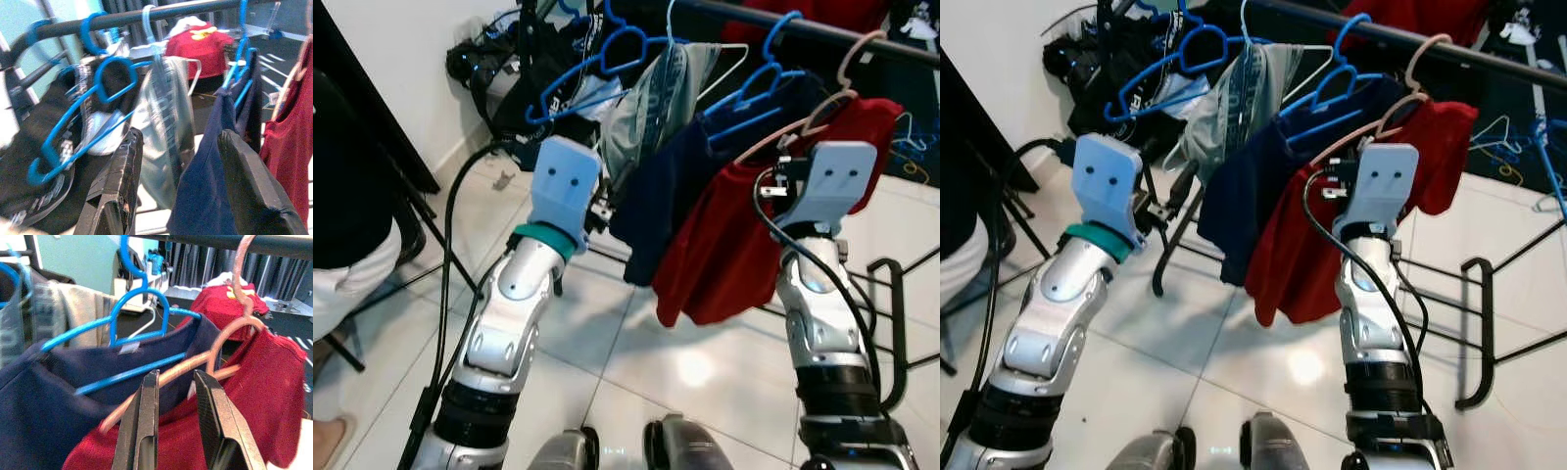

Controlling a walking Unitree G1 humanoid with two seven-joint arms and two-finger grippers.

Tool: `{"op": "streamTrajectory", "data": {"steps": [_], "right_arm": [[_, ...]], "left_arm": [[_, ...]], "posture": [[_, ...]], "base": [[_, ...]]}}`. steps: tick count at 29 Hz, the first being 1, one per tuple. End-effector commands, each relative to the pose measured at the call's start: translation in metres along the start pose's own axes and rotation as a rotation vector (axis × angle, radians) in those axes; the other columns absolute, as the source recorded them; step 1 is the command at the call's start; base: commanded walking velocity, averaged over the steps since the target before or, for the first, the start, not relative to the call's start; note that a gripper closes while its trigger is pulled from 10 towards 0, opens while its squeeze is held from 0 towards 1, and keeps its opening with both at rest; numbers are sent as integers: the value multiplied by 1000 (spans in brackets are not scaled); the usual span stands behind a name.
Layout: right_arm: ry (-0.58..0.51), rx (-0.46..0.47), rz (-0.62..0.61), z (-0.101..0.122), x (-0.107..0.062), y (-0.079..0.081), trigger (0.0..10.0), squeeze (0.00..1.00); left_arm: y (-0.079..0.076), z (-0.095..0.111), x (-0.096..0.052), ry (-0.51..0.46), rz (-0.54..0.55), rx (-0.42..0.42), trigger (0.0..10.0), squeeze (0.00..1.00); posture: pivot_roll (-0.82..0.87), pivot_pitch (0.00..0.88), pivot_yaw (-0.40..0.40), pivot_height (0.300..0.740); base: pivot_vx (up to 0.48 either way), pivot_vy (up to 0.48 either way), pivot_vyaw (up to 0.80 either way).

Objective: Hang hanger

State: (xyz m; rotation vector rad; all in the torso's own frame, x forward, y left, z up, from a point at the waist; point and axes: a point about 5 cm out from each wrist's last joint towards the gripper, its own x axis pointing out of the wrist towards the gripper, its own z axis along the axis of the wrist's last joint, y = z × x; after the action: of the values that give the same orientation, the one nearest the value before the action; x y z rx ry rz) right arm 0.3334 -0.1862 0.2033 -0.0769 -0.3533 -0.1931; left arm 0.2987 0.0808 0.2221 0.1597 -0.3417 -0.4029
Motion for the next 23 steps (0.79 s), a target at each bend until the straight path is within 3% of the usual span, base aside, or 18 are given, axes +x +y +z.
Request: {"op": "streamTrajectory", "data": {"steps": [1,5,13,16,23], "right_arm": [[38,19,-17,-4,2,0,10000,0],[46,14,-26,-5,1,-1,10000,0],[65,33,-100,-7,-1,-9,10000,0],[65,47,-117,-8,-9,-8,10000,0],[-26,-22,-9,0,-23,3,10000,0]], "left_arm": [[-9,9,-2,-39,-73,-15,10000,0],[-10,10,-2,-42,-83,-24,10000,0],[-13,14,-4,-65,-114,-45,10000,0],[-12,14,-5,-66,-117,-39,10000,0],[-10,11,-5,-55,-118,-28,10000,0]], "posture": [[-81,90,77,740],[-81,90,77,740],[-83,85,79,740],[-80,85,77,740],[-92,88,81,740]], "base": [[341,0,0],[333,0,0],[0,0,0],[0,0,0],[0,0,0]]}}
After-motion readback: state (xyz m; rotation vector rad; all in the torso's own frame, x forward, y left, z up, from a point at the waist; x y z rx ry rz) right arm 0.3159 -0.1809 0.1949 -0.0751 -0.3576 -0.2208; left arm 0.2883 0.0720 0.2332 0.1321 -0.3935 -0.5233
